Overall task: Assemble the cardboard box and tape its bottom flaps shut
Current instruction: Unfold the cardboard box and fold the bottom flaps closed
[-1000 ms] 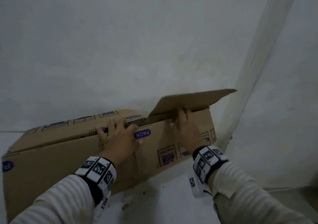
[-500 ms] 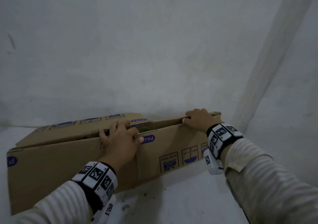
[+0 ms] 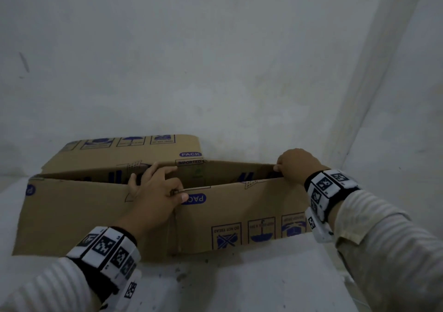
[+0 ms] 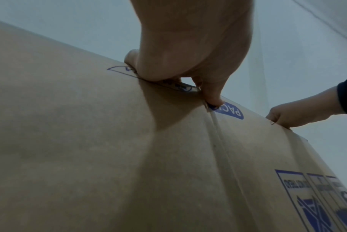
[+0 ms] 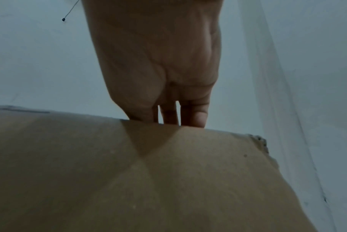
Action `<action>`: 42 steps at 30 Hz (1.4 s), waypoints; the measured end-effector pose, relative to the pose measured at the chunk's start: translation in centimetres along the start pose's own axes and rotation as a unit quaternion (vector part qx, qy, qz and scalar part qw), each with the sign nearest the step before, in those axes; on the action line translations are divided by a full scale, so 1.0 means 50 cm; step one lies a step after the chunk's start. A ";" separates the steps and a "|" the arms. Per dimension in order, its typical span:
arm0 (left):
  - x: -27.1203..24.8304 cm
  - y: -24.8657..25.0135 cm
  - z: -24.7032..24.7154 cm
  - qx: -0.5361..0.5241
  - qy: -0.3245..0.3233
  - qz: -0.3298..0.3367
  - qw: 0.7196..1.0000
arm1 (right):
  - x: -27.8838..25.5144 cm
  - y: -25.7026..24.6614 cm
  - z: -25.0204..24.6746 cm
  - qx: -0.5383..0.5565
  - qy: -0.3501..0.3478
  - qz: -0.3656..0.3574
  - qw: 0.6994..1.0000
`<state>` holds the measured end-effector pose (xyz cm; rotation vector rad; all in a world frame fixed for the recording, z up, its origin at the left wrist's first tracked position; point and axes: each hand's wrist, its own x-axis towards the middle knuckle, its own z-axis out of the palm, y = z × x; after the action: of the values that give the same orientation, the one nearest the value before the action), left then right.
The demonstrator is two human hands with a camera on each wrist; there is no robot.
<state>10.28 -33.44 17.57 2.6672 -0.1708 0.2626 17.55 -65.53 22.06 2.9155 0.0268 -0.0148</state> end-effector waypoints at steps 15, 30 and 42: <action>-0.056 -0.137 -0.067 -0.055 -0.046 0.023 0.997 | -0.134 -0.049 -0.010 -0.076 -0.097 0.060 0.991; -0.112 -0.279 -0.128 -0.152 -0.057 0.040 0.986 | -0.302 -0.190 -0.027 0.013 -0.088 0.122 0.989; -0.160 -0.275 -0.132 -0.203 -0.017 0.042 0.978 | -0.370 -0.233 0.008 0.130 0.068 0.215 0.966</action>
<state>3.68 -17.63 15.79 2.2617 -0.3119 0.1851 -1.19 -54.61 19.28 3.1073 -0.6290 0.2726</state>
